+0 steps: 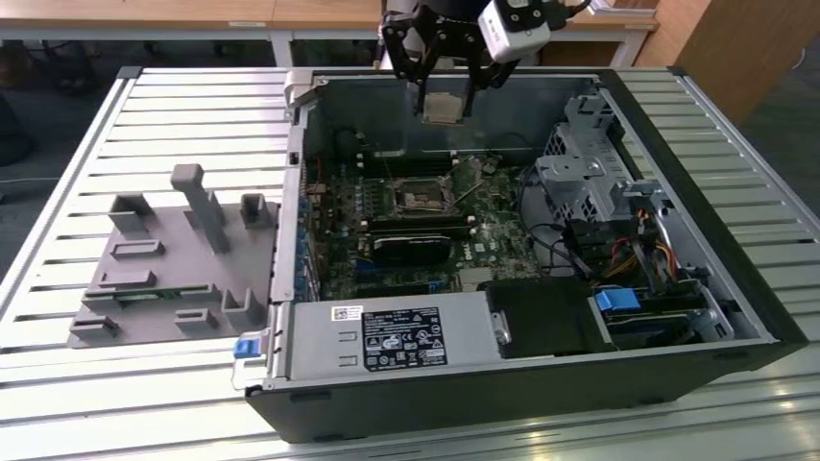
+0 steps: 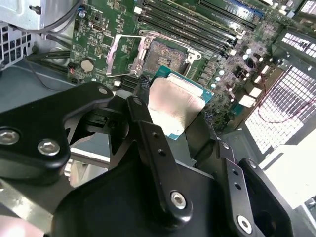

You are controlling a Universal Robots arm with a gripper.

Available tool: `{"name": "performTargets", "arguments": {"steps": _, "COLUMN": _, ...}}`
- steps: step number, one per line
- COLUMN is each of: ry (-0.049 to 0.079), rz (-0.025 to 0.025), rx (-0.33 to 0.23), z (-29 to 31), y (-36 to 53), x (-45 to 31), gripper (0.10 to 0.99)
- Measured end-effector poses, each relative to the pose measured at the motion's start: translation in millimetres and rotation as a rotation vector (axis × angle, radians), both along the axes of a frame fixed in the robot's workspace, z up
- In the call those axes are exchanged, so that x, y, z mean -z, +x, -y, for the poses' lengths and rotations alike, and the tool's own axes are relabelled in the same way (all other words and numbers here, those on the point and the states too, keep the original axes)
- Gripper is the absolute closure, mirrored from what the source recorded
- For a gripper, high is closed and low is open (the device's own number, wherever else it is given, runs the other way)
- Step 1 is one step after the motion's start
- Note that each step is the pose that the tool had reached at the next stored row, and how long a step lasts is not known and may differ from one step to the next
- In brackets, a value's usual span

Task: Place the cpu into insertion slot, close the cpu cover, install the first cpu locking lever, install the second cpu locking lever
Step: 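Place the cpu into insertion slot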

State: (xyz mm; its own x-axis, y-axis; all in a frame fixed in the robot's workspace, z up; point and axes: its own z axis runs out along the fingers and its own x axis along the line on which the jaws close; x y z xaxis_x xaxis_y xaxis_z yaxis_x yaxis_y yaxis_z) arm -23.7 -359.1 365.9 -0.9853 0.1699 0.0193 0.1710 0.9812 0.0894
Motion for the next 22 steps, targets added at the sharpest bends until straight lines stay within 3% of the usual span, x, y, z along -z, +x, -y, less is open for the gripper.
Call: {"name": "performTargets", "arguments": {"steps": 22, "ry": -0.001, "rz": -0.0001, "rx": 0.279, "z": -0.1, "y": -0.4, "x": 2.0, "gripper": 0.545}}
